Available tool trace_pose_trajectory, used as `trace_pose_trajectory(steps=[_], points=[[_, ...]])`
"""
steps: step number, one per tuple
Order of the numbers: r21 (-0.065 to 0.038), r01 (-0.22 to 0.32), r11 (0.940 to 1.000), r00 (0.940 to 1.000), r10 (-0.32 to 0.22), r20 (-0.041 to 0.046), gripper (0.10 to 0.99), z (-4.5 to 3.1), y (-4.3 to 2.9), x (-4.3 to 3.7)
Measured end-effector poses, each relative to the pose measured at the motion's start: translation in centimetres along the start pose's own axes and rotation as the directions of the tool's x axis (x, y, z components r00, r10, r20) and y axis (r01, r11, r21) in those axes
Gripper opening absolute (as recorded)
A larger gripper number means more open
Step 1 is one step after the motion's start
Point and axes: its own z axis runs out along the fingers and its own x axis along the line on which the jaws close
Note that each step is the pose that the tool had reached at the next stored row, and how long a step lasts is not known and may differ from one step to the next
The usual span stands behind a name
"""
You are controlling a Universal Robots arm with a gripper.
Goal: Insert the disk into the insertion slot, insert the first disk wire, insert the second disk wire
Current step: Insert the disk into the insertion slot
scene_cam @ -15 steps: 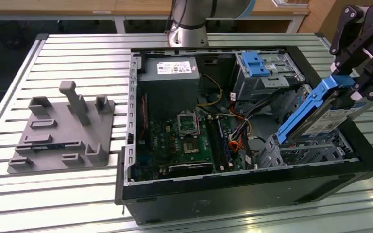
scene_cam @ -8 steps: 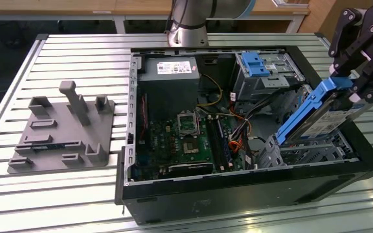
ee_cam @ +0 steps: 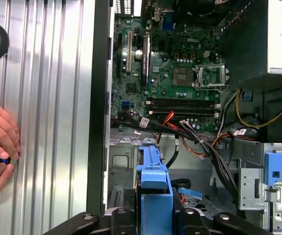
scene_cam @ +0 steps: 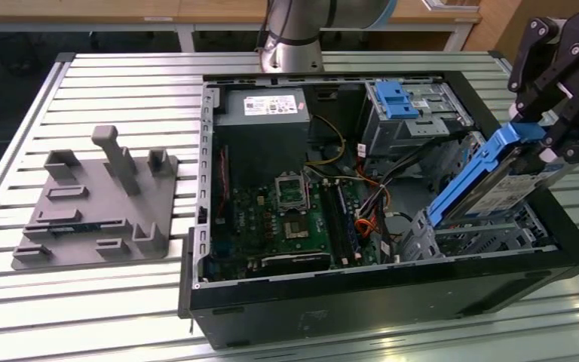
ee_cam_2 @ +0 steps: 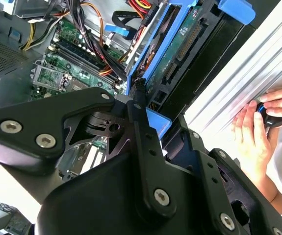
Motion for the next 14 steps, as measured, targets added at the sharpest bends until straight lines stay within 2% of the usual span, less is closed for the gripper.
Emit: trace_pose_trajectory(steps=[9, 11, 14], points=[[-0.001, 0.0, 1.0, 1.0, 0.0, 0.0001, 0.365, 0.74, -0.04, 0.04], [-0.012, 0.0, 0.9999, 1.0, 0.0, 0.0008, 0.365, 0.76, -0.1, 0.05], [-0.044, -0.002, 0.999, 1.0, 0.002, 0.0018, 0.365, 0.58, -0.3, 0.04]])
